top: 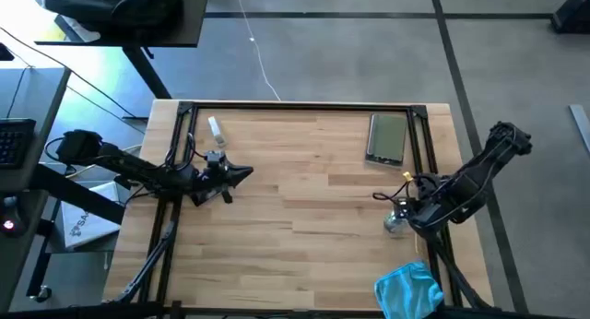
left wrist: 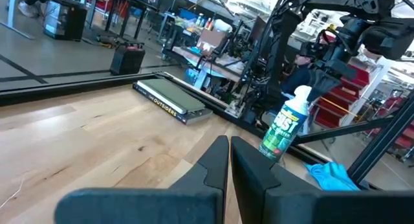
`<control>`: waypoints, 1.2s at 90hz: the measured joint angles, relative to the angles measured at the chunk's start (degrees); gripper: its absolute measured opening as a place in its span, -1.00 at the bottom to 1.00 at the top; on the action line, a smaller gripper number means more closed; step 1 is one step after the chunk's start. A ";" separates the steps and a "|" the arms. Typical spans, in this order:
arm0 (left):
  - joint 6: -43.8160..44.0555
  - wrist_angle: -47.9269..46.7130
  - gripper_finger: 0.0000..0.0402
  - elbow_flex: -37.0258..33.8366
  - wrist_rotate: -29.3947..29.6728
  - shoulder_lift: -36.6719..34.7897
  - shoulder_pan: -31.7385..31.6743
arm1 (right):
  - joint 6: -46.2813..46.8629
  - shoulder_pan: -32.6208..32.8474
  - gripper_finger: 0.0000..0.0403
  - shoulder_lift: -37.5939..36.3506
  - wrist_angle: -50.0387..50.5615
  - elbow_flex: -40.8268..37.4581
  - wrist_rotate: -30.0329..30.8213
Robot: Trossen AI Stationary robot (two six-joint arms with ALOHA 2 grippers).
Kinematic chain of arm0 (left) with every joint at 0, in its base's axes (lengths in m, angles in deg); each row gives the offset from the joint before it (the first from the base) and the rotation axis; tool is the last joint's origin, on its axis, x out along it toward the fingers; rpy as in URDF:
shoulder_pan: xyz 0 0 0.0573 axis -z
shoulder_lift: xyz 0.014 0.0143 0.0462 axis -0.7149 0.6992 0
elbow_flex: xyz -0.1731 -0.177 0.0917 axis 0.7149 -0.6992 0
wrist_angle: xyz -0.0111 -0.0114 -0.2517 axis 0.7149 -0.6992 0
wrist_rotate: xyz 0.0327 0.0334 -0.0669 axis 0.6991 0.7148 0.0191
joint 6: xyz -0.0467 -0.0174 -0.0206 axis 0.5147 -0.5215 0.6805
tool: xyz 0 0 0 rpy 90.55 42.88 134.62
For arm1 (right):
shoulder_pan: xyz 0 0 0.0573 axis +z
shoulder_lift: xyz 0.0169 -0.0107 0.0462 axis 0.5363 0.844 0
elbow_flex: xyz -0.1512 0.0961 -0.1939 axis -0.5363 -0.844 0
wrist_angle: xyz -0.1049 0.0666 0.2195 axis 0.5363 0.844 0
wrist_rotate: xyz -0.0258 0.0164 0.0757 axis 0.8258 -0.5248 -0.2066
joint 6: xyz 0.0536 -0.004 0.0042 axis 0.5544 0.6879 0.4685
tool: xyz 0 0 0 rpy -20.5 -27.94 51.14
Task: Apply microfiber cloth
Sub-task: Move the spray cleaning bottle to the top
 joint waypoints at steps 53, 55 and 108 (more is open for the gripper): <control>0.04 0.01 -1.00 0.00 -0.01 0.00 0.01 | -21.61 -13.82 -0.36 -0.02 -0.15 0.07 9.01; 0.04 0.01 -1.00 0.00 0.00 0.01 0.01 | -22.24 -14.24 -0.36 -0.02 -0.24 0.07 9.02; -0.02 -0.03 -1.00 0.00 0.02 0.00 0.01 | -36.72 -16.20 -0.37 -0.04 -0.07 0.22 2.14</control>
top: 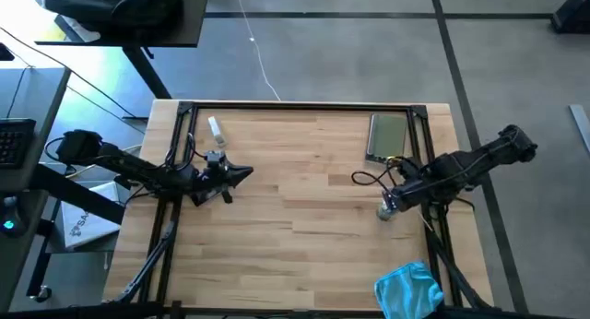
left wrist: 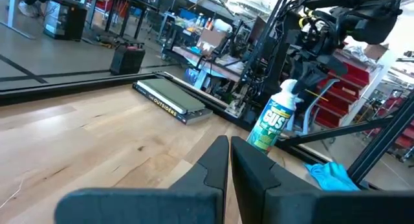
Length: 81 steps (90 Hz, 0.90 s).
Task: Apply microfiber cloth
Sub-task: Move the spray cleaning bottle to the top
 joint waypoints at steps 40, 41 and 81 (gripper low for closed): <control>-0.02 0.00 -1.00 0.00 -0.02 0.02 -0.01 | -4.78 -1.34 -0.89 -0.06 -0.94 0.11 -0.22; -0.02 0.00 -1.00 0.00 -0.02 0.01 -0.01 | -4.78 -1.34 -0.89 -0.05 -0.97 0.11 -0.19; -0.04 -0.02 -1.00 0.00 0.61 0.01 0.01 | -18.54 -6.45 -0.89 0.04 -14.45 0.02 4.23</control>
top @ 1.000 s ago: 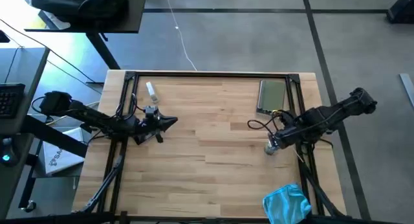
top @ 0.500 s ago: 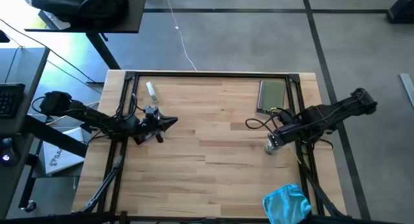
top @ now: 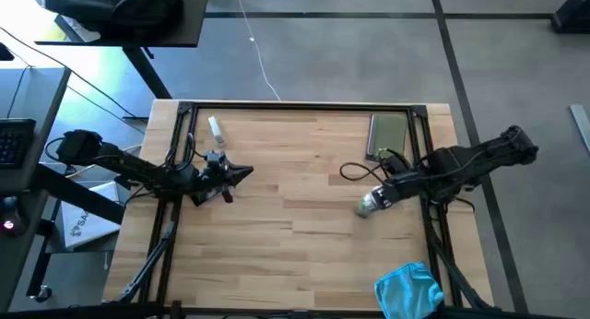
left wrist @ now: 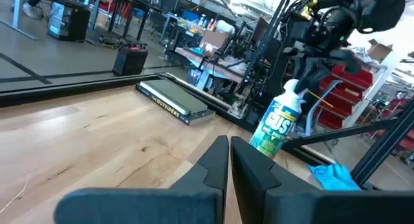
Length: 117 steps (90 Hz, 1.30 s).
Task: Apply microfiber cloth
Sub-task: Move the spray cleaning bottle to the top
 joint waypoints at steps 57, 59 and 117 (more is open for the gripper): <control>0.00 -1.29 -1.00 0.00 -1.64 0.00 0.02 | -57.45 -24.09 -0.89 14.05 -17.72 14.70 -0.32; 0.00 -1.54 -1.00 0.00 -1.65 0.01 0.02 | -58.82 -25.13 -0.89 15.22 -17.09 15.76 -1.37; -1.08 -2.07 -1.00 0.00 3.55 0.00 -0.07 | -85.25 -38.29 -0.89 38.56 5.26 39.47 -14.59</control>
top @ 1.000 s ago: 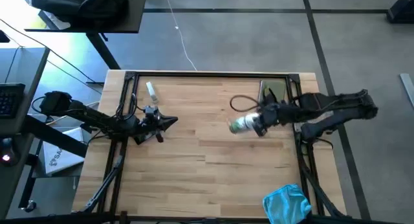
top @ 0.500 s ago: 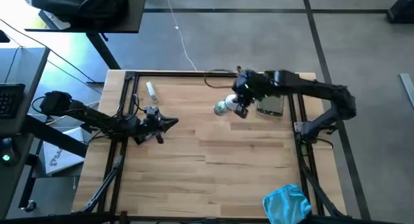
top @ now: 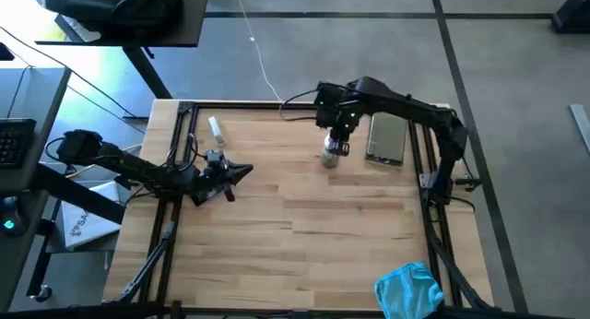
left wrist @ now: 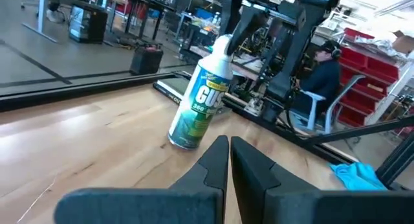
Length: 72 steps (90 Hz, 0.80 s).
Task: Apply microfiber cloth
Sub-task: Move the spray cleaning bottle to the top, then spray the back and front of the cellphone with the spray cleaning bottle
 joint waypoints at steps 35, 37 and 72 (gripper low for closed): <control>-2.12 1.74 -1.00 0.00 6.56 -0.01 0.00 | -1.46 0.04 -0.43 0.07 -0.35 -0.02 0.11; -2.41 1.85 -1.00 0.00 6.59 -0.01 0.00 | -1.46 0.04 -0.40 0.07 -0.43 -0.02 0.13; -10.30 5.92 -1.00 0.00 0.35 -0.01 0.00 | -4.42 0.63 -0.23 0.07 0.52 7.85 6.20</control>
